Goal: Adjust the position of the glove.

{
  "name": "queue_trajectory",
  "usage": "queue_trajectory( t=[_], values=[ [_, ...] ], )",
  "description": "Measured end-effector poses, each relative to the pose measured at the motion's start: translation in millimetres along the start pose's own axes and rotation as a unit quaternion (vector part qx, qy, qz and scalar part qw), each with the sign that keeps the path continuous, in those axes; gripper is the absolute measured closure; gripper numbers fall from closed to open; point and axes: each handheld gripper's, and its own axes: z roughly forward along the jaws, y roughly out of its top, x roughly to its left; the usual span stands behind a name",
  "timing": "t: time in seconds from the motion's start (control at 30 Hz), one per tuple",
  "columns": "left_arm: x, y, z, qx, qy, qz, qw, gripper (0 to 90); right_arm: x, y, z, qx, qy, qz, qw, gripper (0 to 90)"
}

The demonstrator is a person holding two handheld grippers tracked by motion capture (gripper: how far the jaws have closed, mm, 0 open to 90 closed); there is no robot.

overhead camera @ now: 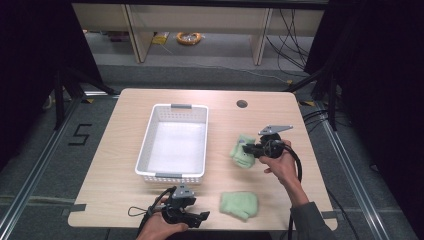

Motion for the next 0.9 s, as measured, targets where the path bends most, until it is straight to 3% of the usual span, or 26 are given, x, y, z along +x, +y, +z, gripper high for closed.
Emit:
queue_trajectory(
  t=[0.1,0.13,0.2,0.23,0.4,0.47,0.6,0.7,0.83,0.87,0.9],
  values=[
    [0.1,0.0,0.1,0.001,0.001,0.001,1.0000,30.5,11.0,-2.2,-13.3,-0.008,0.009,-0.011,0.9999,84.1],
    [-0.6,0.0,1.0,-0.003,0.001,-0.004,1.0000,30.2,17.8,-5.1,-21.3,-0.008,0.028,-0.017,0.9994,84.1],
    [-0.9,-0.1,1.0,-0.003,0.002,-0.003,1.0000,29.9,22.8,-7.5,-25.2,-0.009,0.034,-0.016,0.9993,84.0],
    [-0.2,0.2,0.4,0.001,0.002,0.002,1.0000,29.7,25.1,-9.2,-28.6,-0.012,0.038,-0.029,0.9988,84.1],
    [-0.9,0.5,1.5,-0.003,0.002,-0.003,1.0000,26.7,48.1,-26.2,-46.0,-0.002,0.076,-0.042,0.9962,83.9],
    [0.0,0.7,1.3,0.001,0.003,0.002,1.0000,26.7,50.2,-29.5,-47.6,-0.003,0.083,-0.050,0.9953,83.9],
    [0.5,1.1,1.4,-0.004,0.004,-0.002,1.0000,26.2,63.7,-44.7,-50.5,0.008,0.118,-0.049,0.9917,83.8],
    [1.0,1.6,0.6,-0.007,0.004,-0.004,1.0000,26.3,71.5,-50.3,-51.7,0.015,0.128,-0.068,0.9893,83.8],
    [1.0,2.2,0.0,-0.012,0.005,-0.007,0.9999,26.4,80.6,-55.8,-50.6,0.027,0.141,-0.067,0.9874,83.8],
    [1.5,2.4,-0.5,-0.009,0.006,-0.005,0.9999,26.4,81.2,-57.0,-49.0,0.028,0.146,-0.081,0.9855,83.7],
    [1.9,2.5,-1.0,-0.006,0.005,-0.002,1.0000,26.6,84.6,-59.6,-47.8,0.034,0.148,-0.075,0.9855,83.7]
  ],
)
